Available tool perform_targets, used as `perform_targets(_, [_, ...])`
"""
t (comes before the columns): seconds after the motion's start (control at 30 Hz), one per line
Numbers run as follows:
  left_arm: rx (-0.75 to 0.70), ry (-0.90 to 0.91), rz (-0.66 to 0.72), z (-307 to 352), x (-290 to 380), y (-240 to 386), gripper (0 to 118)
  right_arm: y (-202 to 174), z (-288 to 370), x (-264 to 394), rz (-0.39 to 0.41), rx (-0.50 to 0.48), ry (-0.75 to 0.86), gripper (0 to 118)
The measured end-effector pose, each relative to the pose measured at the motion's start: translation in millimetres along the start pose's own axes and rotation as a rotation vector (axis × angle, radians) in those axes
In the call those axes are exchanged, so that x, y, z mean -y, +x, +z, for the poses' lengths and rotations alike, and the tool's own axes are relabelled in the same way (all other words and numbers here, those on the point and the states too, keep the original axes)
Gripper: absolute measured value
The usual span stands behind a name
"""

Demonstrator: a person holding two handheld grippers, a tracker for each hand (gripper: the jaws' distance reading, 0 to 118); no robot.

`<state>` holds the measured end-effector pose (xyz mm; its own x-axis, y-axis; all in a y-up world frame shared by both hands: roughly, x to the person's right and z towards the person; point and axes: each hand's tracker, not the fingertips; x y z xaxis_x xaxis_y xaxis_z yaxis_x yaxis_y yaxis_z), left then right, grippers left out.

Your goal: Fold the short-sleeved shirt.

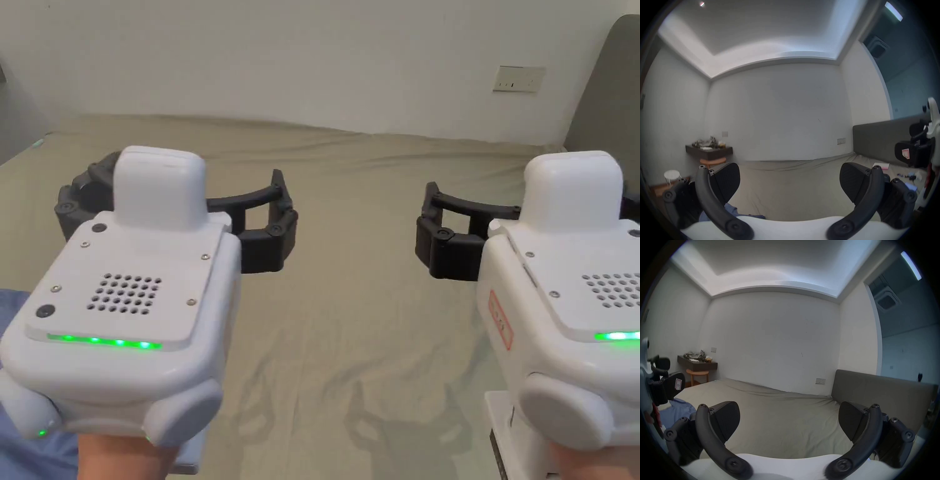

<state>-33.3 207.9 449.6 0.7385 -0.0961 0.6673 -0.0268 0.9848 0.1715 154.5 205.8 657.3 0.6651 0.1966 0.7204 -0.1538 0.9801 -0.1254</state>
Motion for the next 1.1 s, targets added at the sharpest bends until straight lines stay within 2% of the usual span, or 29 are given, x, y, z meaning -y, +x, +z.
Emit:
perform_targets(0.13, [0.011,-0.064,-0.026,-4,-1,3,118,-8,2,-1,0.011,-0.009,0.012,118])
perform_targets(0.23, [0.058,-0.048,0.014,-6,3,-1,118,-9,2,-1,0.014,0.015,0.022,118])
perform_targets(0.43, [0.013,-0.045,-0.017,-2,1,2,118,-6,1,-2,-0.002,0.010,0.022,118])
perform_targets(0.53, [0.009,-0.042,-0.020,-1,-1,4,118,-10,-2,0,0.052,0.011,-0.021,118])
perform_targets(0.6, [0.017,-0.050,-0.014,-2,-1,4,118,-11,-1,1,0.057,-0.011,-0.024,118])
perform_targets(0.67, [0.027,-0.055,-0.014,-2,0,5,110,-12,1,1,0.048,-0.044,-0.016,117])
perform_targets(0.7, [0.027,-0.055,-0.019,-2,0,7,97,-13,2,1,0.048,-0.048,-0.016,114])
perform_targets(0.73, [0.024,-0.057,-0.028,-2,0,9,66,-15,3,1,0.054,-0.059,-0.013,97])
perform_targets(0.77, [0.018,-0.060,-0.041,-4,0,10,37,-16,4,1,0.060,-0.067,-0.010,67])
perform_targets(0.8, [0.024,-0.069,-0.044,-6,0,10,10,-18,4,0,0.064,-0.064,-0.009,24])
perform_targets(0.83, [0.041,-0.079,-0.040,-8,1,11,0,-19,2,1,0.078,-0.043,-0.012,1])
perform_targets(0.87, [0.043,-0.078,-0.036,-7,1,11,0,-19,1,3,0.062,-0.037,-0.012,1])
perform_targets(0.93, [0.066,-0.088,-0.027,-8,2,12,0,-17,0,5,0.047,-0.098,-0.039,1])
perform_targets(1.1, [0.081,-0.104,-0.037,-10,4,17,0,-18,1,9,0.052,-0.070,-0.040,1])
